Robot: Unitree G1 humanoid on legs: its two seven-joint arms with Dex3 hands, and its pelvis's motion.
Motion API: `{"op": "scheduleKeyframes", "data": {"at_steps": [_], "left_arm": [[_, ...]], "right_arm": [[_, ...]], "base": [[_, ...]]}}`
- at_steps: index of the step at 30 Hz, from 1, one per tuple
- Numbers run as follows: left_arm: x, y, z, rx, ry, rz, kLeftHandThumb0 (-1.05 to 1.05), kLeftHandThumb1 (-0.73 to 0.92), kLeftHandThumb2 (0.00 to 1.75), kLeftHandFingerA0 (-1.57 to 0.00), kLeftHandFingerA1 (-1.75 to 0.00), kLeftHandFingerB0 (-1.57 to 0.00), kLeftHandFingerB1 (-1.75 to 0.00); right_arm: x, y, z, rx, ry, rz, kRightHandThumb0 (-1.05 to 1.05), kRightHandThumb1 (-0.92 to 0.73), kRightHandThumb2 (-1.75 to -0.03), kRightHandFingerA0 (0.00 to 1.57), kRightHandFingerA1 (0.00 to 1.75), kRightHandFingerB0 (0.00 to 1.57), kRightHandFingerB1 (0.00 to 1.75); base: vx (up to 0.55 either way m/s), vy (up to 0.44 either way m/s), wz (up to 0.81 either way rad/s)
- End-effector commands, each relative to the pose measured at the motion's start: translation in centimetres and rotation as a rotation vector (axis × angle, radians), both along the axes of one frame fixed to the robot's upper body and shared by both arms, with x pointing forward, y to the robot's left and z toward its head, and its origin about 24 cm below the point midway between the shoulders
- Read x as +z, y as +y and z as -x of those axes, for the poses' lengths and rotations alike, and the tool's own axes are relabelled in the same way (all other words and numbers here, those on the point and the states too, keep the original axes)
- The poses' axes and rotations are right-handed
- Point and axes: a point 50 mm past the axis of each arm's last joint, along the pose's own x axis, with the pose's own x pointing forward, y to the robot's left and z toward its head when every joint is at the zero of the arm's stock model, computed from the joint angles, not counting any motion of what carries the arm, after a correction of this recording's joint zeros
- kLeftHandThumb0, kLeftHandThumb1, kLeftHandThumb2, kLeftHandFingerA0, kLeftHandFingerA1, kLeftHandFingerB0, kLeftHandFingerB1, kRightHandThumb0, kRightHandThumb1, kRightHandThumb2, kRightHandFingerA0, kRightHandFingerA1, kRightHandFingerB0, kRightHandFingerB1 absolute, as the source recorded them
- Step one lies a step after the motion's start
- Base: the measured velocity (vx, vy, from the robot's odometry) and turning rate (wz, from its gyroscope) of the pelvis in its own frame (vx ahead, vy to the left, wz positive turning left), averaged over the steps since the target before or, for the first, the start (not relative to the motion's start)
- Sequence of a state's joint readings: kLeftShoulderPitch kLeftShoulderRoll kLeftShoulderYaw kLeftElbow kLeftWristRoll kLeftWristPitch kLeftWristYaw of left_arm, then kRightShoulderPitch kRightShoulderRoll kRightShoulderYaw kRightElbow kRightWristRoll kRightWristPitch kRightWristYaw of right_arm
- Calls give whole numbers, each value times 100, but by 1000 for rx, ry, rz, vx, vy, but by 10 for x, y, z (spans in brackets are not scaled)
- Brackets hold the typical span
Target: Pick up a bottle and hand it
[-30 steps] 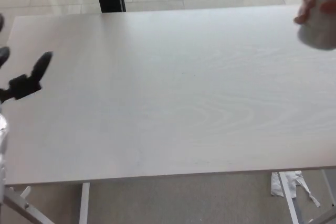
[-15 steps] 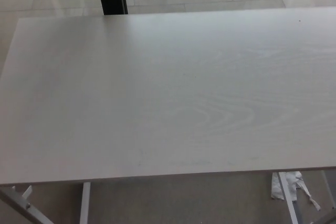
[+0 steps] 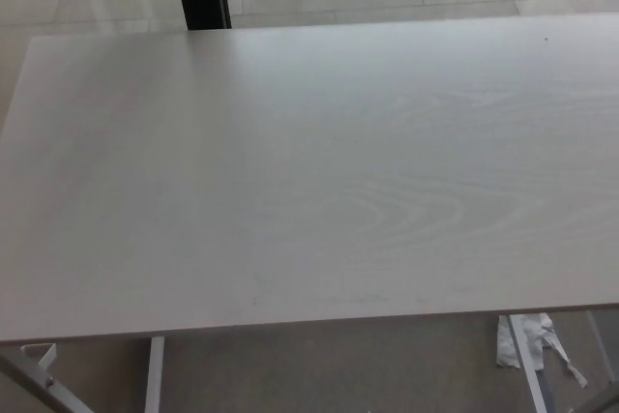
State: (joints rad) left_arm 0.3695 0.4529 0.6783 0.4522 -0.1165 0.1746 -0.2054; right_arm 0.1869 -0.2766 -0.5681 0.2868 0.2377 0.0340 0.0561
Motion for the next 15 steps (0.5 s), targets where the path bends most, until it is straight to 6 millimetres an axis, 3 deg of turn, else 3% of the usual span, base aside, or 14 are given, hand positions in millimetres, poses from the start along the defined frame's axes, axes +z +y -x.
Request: {"op": "scheduleKeyframes", "data": {"at_steps": [1,2,3,6,7,8,9,10,11,13,14,15], "left_arm": [[-1,-10,-6,-97,-199,73,-58,37,53,-71,-53,-49,-38],[0,-9,-7,-85,-216,64,-60,31,72,-67,-59,-44,-47],[2,-7,-11,-80,-229,49,-63,41,54,-73,-53,-48,-37],[10,-3,-24,-83,-258,29,-69,40,54,-77,-55,-48,-38],[11,-1,-27,-84,-253,22,-70,41,54,-96,-62,-49,-39],[12,0,-30,-82,-256,22,-74,33,63,-123,-83,-50,-43],[11,0,-32,-82,-263,39,-70,32,74,-140,-100,-47,-48],[11,1,-32,-83,-264,41,-70,32,74,-140,-100,-47,-48],[8,-4,-32,-118,-239,60,-70,32,64,-153,-95,-53,-46],[5,-6,-31,-134,-228,94,-72,37,72,-152,-99,-52,-49],[2,-8,-32,-164,-202,101,-65,34,74,-146,-107,-46,-51],[-1,-9,-34,-180,-198,109,-65,34,74,-146,-107,-46,-51]], "right_arm": [[4,-11,11,-74,8,11,-69,-58,-60,112,157,32,53],[4,-12,11,-72,6,22,-64,-43,-92,130,137,29,60],[4,-13,12,-80,4,27,-67,-62,-61,106,159,31,49],[3,-17,13,-102,12,53,-67,-64,-61,104,159,31,47],[2,-17,14,-108,-5,47,-66,-64,-59,106,161,32,45],[2,-16,14,-104,-24,42,-67,-64,-61,110,165,31,47],[4,-14,14,-104,-44,41,-62,-47,-95,135,142,27,60],[4,-14,14,-104,-46,41,-62,-47,-95,135,142,27,60],[5,-13,15,-108,-60,48,-69,-65,-60,112,164,32,53],[5,-13,15,-120,-74,34,-69,-64,-60,111,160,34,54],[5,-14,15,-134,-66,38,-64,-63,-59,88,128,35,50],[6,-15,15,-138,-65,42,-64,-63,-59,88,128,35,50]], "base": [[0,0,0],[0,0,0],[0,0,0],[0,0,0],[0,0,0],[0,0,0],[0,0,0],[0,0,0],[0,0,0],[0,0,0],[0,0,0],[0,0,0]]}}
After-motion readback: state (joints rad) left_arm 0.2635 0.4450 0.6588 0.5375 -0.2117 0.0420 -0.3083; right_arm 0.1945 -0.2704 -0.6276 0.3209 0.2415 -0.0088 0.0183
